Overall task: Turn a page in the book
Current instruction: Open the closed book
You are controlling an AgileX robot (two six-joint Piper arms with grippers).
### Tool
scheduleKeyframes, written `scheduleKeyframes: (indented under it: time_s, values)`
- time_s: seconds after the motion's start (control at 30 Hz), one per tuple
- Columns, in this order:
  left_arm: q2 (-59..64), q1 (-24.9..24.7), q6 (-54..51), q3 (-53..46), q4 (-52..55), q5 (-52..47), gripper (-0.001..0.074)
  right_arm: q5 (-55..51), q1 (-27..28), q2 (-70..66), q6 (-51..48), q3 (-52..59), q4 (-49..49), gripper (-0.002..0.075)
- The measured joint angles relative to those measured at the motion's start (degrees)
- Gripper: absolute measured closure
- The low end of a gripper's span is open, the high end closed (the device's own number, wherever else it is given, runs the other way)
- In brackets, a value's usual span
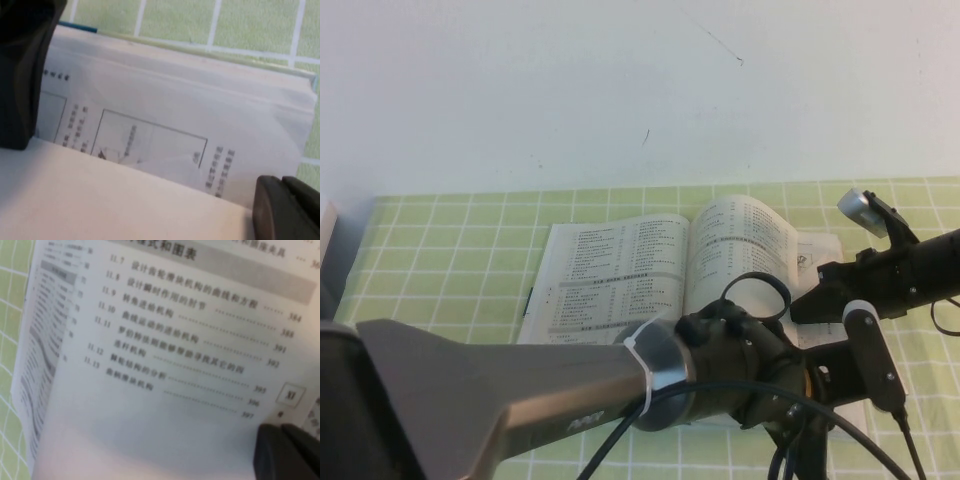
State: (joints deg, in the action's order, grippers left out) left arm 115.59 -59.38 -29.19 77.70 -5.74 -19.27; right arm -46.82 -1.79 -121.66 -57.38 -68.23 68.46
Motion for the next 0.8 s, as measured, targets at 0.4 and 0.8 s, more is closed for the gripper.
scheduleKeyframes:
  time_s: [0.4,0.8]
  values:
    - [-8.1,0.0,10.1,0.0,12.6,-15.1,0.0738,0.0,0.0,0.0,-0.1,0.0,0.0,0.0728]
    - [-9.8,-7.1,11.3,0.0,11.8,-20.9,0.0738,0.0,0.0,0.0,-0.1,0.0,0.0,0.0728]
